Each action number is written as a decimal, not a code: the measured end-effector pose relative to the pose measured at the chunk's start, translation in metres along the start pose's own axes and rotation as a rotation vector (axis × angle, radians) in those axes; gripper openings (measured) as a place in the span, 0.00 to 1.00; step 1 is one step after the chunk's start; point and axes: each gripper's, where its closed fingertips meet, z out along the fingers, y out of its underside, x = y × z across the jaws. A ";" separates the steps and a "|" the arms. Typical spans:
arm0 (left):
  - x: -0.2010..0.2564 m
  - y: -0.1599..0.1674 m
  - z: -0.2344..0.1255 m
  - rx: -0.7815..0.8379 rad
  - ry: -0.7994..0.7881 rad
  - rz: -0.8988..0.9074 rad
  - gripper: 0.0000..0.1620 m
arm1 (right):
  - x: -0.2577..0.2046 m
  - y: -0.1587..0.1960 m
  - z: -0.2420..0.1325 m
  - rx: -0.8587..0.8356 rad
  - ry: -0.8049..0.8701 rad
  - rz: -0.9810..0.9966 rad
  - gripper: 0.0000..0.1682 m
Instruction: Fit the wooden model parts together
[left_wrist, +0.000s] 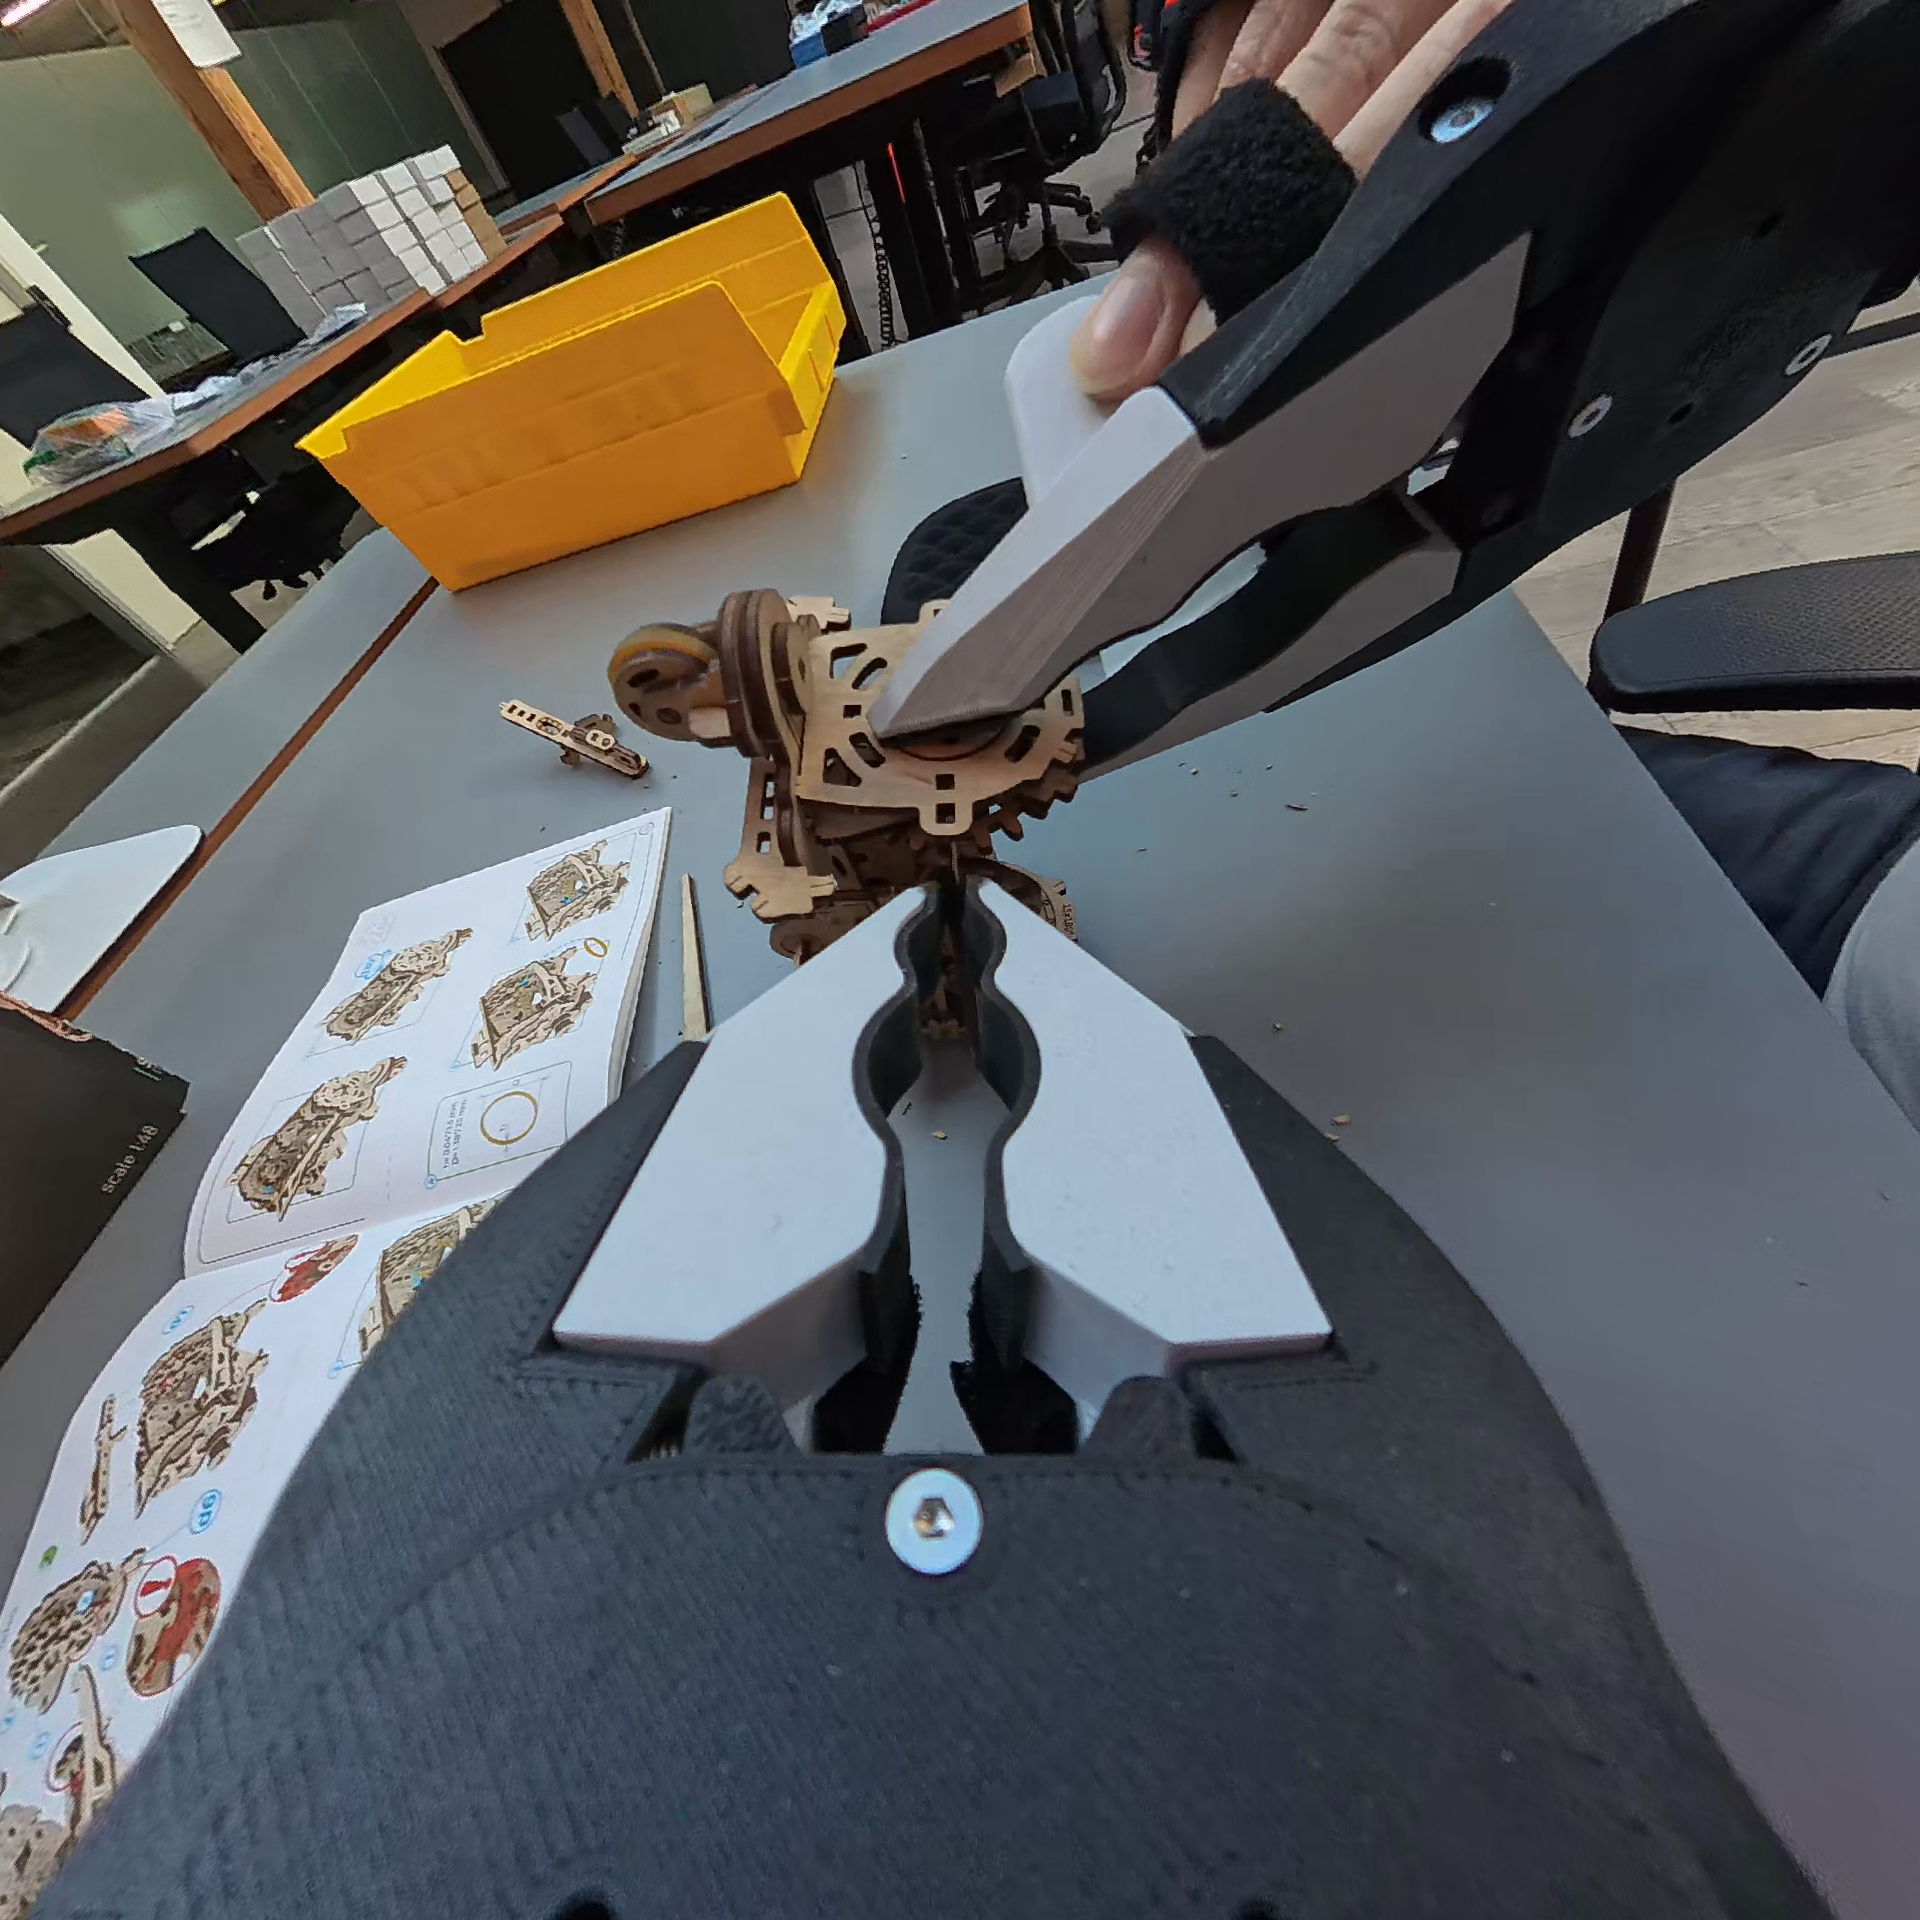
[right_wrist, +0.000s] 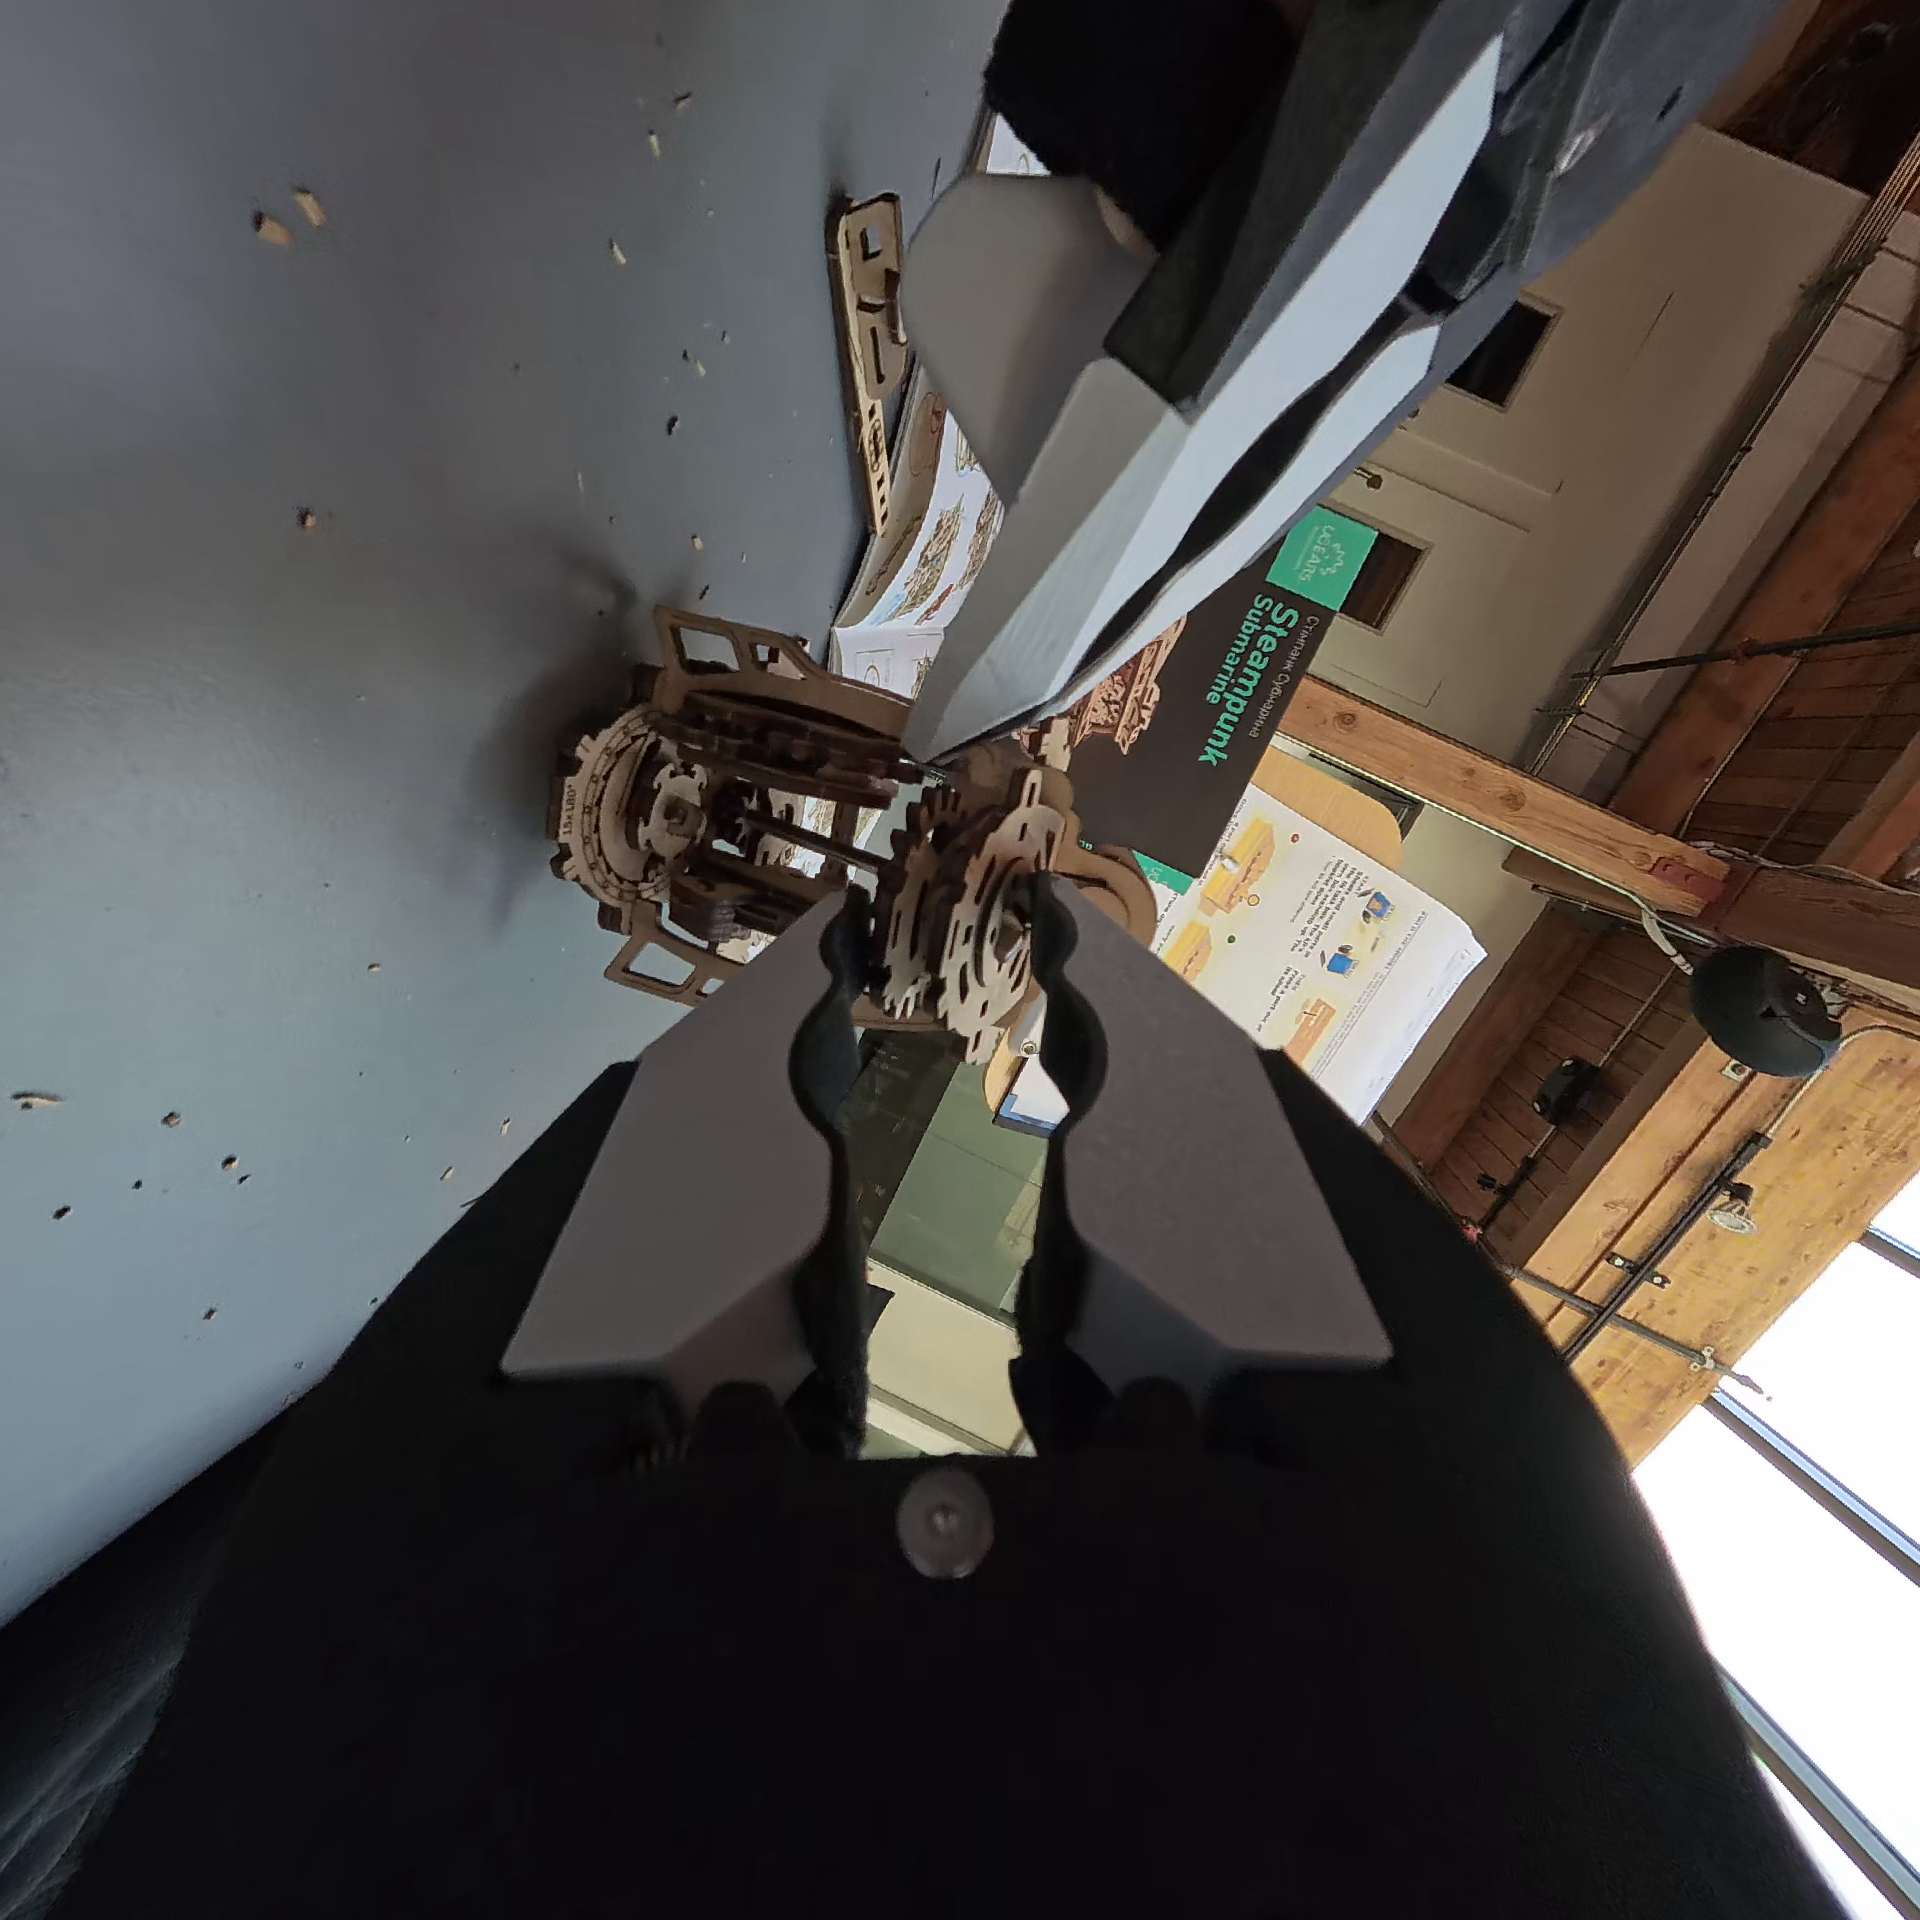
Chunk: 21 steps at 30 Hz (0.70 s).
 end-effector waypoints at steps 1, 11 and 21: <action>0.000 0.000 0.000 0.000 0.002 -0.001 0.00 | 0.000 -0.001 0.000 0.003 0.002 -0.005 0.18; 0.002 0.001 0.004 -0.027 0.008 0.005 0.00 | -0.001 0.000 0.000 -0.012 -0.008 -0.033 0.18; 0.001 -0.003 0.002 -0.018 0.022 -0.046 0.00 | 0.001 0.003 -0.001 -0.033 -0.032 -0.068 0.18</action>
